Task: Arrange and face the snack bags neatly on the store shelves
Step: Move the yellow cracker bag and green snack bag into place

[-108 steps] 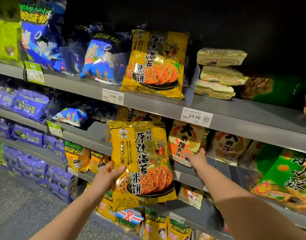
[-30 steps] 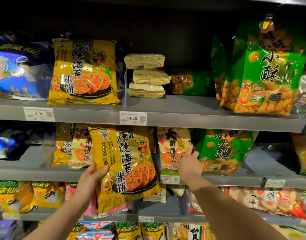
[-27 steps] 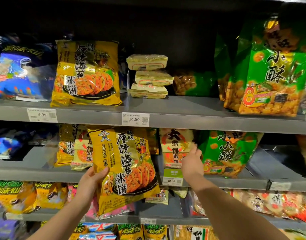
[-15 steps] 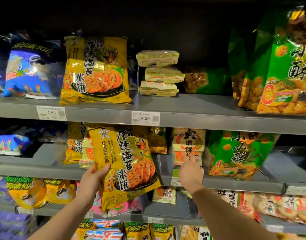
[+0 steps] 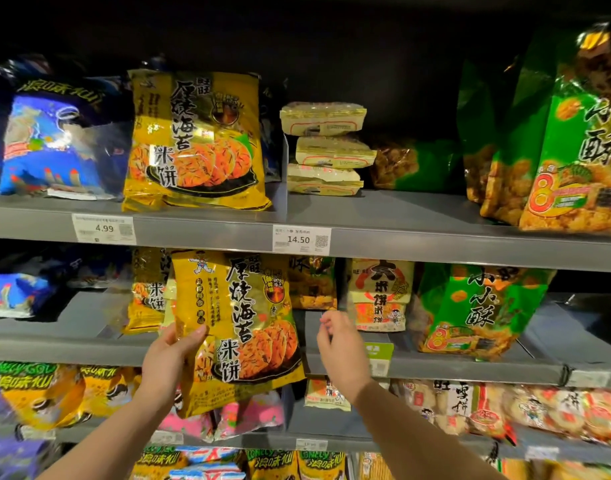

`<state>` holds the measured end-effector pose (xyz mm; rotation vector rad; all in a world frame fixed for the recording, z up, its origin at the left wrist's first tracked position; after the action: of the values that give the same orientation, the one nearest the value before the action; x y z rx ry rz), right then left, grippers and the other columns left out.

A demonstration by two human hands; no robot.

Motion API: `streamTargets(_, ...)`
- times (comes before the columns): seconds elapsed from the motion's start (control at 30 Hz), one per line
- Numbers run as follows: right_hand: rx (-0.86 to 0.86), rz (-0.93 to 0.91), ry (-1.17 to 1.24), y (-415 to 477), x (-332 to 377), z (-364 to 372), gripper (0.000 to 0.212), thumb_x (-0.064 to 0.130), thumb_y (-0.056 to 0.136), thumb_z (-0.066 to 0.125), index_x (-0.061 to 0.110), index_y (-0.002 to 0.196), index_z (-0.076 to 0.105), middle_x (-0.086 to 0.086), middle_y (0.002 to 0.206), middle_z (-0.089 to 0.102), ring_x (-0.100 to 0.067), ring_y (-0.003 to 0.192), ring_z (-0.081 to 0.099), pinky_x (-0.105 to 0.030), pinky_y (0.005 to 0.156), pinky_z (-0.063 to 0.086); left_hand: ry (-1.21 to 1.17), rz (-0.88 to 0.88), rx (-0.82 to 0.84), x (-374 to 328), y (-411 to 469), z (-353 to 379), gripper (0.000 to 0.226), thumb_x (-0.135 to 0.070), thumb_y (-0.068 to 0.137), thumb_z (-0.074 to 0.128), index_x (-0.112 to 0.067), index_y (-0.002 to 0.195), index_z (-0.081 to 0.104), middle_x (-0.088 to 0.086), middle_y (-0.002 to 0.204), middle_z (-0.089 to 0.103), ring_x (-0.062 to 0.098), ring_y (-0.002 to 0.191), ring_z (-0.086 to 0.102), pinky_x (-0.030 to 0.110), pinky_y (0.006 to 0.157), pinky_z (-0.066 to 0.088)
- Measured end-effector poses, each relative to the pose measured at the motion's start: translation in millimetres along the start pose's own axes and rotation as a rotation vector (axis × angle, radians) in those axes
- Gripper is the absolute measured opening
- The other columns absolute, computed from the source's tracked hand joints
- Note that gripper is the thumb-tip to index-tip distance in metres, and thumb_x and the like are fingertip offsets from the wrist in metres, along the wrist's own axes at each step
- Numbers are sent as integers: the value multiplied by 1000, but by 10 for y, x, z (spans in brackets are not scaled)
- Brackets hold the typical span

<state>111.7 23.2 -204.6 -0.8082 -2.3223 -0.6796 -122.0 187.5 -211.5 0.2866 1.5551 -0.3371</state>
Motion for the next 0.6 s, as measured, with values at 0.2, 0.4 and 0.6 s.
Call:
streamTargets(0.2,173,335,184,180,-257,525,67,29,96,48,8,149,13,-7,156,17,-22,139,28,-27,109,27,-159,-11,-20,104,256,-249,90,-47,68,74,-5,138,38,19,136,49,37,121,50,47,104,35)
streamTargets(0.4,192,465,88,530,-530,664,104,50,82,61,8,148,-8,-8,158,8,-29,138,31,-39,107,37,-222,-8,-12,218,460,-281,92,-38,73,72,-7,145,23,11,147,37,26,130,41,38,108,26)
streamTargets(0.6,48,455,99,713,-552,639,69,32,84,66,1,137,34,-20,138,40,-35,126,42,-38,99,39,-328,-25,-56,258,532,-364,93,-33,76,69,-7,147,14,9,149,34,23,134,36,43,112,20)
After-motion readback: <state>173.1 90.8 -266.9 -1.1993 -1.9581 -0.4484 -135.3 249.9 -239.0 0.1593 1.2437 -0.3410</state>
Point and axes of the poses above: each hand's wrist, its own y-axis towards the middle knuckle, its own z-axis out of the palm, x = y × z, the point moved 9 cm from there along y, towards the middle knuckle
